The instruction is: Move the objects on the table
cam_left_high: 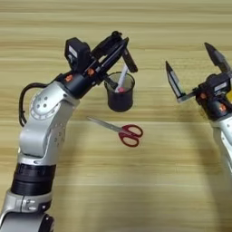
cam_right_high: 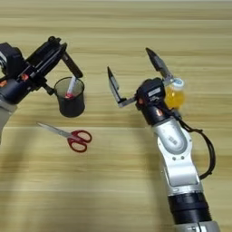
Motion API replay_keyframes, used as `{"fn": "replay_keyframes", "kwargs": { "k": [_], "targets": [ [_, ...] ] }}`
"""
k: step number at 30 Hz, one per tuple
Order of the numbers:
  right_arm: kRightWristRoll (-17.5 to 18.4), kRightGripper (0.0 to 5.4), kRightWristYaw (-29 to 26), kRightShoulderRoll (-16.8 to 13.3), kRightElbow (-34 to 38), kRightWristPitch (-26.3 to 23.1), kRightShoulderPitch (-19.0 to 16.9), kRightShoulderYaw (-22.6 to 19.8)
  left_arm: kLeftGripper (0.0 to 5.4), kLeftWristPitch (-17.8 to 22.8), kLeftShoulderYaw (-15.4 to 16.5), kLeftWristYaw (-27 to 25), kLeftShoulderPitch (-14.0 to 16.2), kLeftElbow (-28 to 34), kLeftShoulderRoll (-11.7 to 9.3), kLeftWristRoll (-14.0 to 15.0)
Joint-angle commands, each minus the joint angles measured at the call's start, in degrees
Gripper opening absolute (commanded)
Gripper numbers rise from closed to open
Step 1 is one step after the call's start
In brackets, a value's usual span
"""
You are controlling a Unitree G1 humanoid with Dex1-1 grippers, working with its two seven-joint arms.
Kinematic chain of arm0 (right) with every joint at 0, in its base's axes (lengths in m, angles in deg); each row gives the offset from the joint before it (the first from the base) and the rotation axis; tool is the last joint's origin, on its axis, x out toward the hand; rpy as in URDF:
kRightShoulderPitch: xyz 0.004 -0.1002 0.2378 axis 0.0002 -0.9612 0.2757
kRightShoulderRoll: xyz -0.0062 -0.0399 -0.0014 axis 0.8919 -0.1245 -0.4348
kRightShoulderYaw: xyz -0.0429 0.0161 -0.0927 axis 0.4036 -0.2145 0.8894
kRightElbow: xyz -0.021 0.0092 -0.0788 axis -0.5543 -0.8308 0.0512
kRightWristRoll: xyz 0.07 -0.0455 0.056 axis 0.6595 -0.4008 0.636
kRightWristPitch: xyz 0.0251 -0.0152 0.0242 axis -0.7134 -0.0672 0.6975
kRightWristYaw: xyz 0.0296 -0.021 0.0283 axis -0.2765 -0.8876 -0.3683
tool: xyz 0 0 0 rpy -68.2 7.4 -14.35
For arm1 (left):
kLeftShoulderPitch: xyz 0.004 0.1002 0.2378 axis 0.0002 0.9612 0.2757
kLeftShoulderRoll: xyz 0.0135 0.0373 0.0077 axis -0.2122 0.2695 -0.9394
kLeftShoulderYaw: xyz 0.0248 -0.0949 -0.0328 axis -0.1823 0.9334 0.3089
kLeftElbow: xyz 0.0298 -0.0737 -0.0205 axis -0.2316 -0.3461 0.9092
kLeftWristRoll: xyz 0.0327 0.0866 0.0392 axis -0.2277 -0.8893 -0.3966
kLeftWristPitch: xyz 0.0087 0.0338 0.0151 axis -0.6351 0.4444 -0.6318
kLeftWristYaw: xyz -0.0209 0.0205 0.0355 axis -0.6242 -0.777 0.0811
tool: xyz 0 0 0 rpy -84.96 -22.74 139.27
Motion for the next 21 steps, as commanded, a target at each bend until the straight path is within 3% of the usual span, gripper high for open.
{"fn": "replay_keyframes", "kwargs": {
  "k": [1, 10, 14, 21],
  "targets": [
    [2.38, 5.40, 1.22, 0.54, 0.96, -1.42, 1.74, -2.26, 0.76, -0.72, -2.49, -4.25, 2.95, 0.76, -1.02, 1.06],
    [2.97, 5.40, 1.78, 0.62, 1.80, -1.76, 2.49, -3.44, 0.76, -5.53, -8.50, -8.04, 4.97, -5.99, -0.32, -3.64],
    [2.93, 5.40, 1.78, 0.61, 1.63, -1.78, 2.65, -3.45, 0.76, -10.14, -11.52, -8.12, 3.68, -11.78, 0.28, -8.70],
    [2.81, 5.40, 1.71, 0.61, 1.65, -1.86, 2.55, -3.33, 0.76, -14.42, -14.78, -8.97, 0.84, -20.47, 3.01, -11.97]
  ]
}}
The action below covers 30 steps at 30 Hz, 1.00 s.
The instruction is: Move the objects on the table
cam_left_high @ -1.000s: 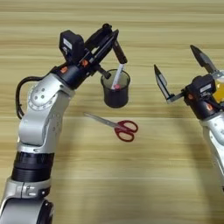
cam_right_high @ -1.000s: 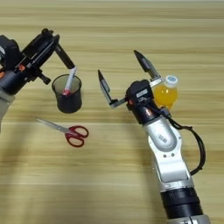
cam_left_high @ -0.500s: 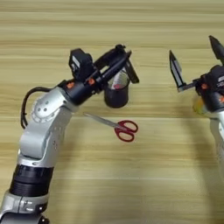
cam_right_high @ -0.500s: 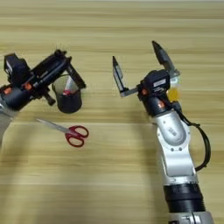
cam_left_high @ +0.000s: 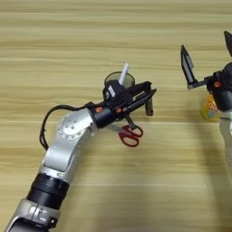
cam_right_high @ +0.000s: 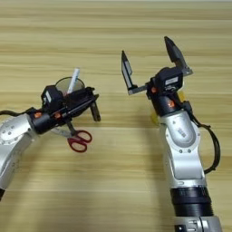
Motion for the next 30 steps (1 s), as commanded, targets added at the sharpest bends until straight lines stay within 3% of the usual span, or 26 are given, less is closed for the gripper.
{"fn": "replay_keyframes", "kwargs": {
  "k": [1, 12, 23, 30],
  "targets": [
    [0.06, 5.40, -0.22, 0.08, 0.42, -0.46, 0.65, 0.00, 0.76, -2.67, -2.05, -0.97, -2.65, -4.62, 1.80, -2.27],
    [-0.72, 5.40, -0.32, 0.31, 0.21, -0.04, 0.10, 0.71, 0.76, -7.30, -5.43, -1.18, -7.35, -13.99, 6.73, -5.30],
    [-0.59, 5.40, -0.37, 0.25, -0.11, 0.11, -0.05, 0.78, 0.76, -12.38, -3.70, -0.18, -10.71, -22.59, 11.59, -5.25],
    [-0.36, 5.40, -0.56, 0.13, -0.14, 0.20, -0.15, 0.69, 0.76, -16.35, -1.20, 0.72, -13.47, -32.65, 14.78, -5.61]
  ]
}}
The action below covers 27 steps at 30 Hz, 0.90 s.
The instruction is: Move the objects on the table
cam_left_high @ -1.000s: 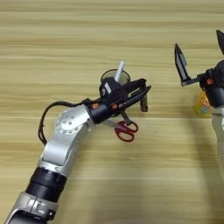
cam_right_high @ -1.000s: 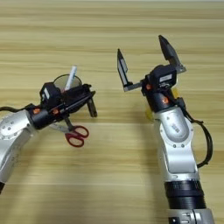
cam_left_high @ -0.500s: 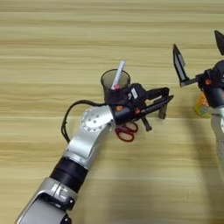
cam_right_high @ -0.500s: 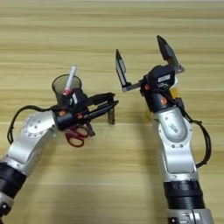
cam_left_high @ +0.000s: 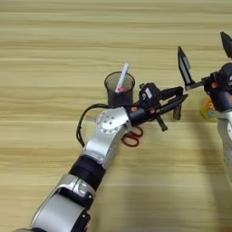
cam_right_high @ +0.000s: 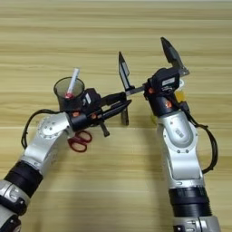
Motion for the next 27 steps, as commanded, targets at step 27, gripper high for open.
{"fn": "replay_keyframes", "kwargs": {
  "k": [27],
  "targets": [
    [-0.03, 5.40, -0.63, -0.18, 0.35, 0.10, -0.16, -0.01, 0.76, -10.19, 2.61, -1.44, -4.63, -21.90, -2.16, -6.66]
  ]
}}
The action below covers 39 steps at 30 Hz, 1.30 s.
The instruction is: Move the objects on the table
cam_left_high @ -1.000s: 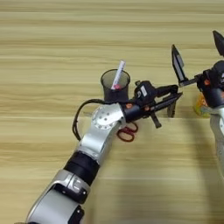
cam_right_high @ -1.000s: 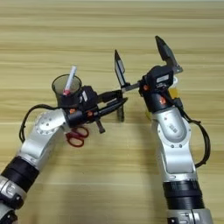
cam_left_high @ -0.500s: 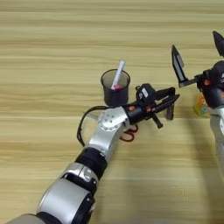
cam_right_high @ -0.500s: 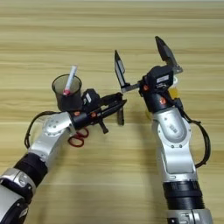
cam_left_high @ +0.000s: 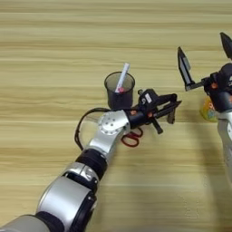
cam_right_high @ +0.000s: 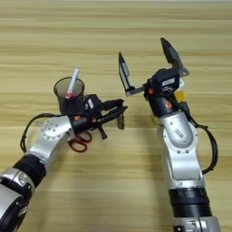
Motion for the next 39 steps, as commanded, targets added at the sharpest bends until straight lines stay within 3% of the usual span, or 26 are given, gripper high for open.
{"fn": "replay_keyframes", "kwargs": {
  "k": [1, 17, 25, 39],
  "targets": [
    [-0.05, 5.40, -0.54, -0.21, 0.31, 0.09, 0.02, -0.04, 0.76, 1.36, -0.05, -1.34, 2.63, 0.09, -2.98, -1.75],
    [0.17, 5.40, -1.14, -0.45, 0.19, 0.16, 0.52, -0.59, 0.75, 8.97, 0.23, -2.61, 10.63, 11.31, -9.43, -0.80],
    [0.07, 5.40, -1.24, -0.41, 0.24, 0.08, 0.70, -0.66, 0.75, 14.05, 0.49, -3.05, 11.61, 12.67, -10.87, -0.40],
    [0.08, 5.40, -1.39, -0.39, 0.30, -0.28, 0.57, -0.47, 0.75, 17.01, -1.00, -3.47, 12.00, 12.37, -12.24, -2.09]
  ]
}}
